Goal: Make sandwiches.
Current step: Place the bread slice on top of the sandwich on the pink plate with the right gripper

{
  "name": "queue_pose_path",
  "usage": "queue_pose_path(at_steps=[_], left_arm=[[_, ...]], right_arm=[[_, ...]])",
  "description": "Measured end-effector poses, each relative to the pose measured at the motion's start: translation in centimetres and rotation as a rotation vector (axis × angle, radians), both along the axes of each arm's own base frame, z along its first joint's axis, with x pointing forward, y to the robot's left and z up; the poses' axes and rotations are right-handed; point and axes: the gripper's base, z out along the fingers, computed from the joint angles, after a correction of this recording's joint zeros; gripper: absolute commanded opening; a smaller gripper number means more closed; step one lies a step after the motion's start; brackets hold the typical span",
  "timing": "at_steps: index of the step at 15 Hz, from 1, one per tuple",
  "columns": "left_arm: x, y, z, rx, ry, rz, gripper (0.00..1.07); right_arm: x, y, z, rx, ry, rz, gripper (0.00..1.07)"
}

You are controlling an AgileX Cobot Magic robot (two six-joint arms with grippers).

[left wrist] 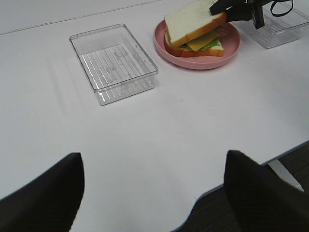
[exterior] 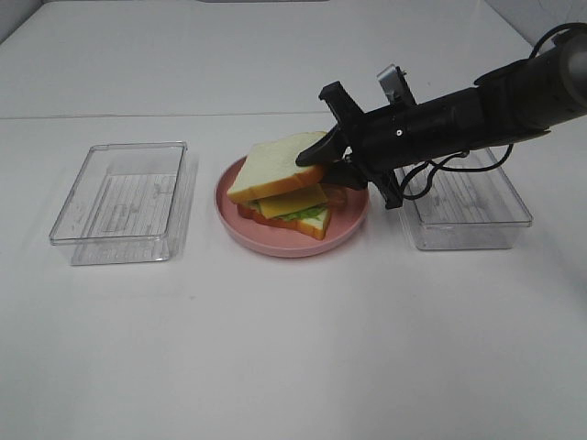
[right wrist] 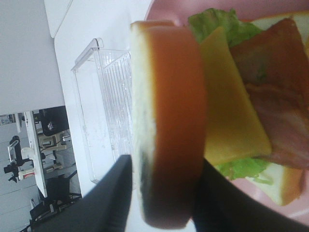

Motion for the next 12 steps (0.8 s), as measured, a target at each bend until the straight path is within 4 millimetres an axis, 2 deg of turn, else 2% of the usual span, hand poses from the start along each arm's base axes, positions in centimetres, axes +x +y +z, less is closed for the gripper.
queue_pose_path(at_steps=[1,3,9,12], left_arm=[[0.0,0.0,0.0,0.0,0.0,0.0,0.76],[0.0,0.0,0.0,0.0,0.0,0.0,0.76],[0.0,0.0,0.0,0.0,0.0,0.0,0.76],[0.0,0.0,0.0,0.0,0.0,0.0,0.76]], right_arm=[[0.0,0.0,0.0,-0.003,-0.001,0.003,0.59],[0.0,0.0,0.0,-0.006,-0.002,0.007,0.68],[-0.5,-0.2,-0.3,-0.066,-0.004,0.068,0.72],[-0.9,-0.4,1.3,-0.114,-0.037,0.106,0.73]])
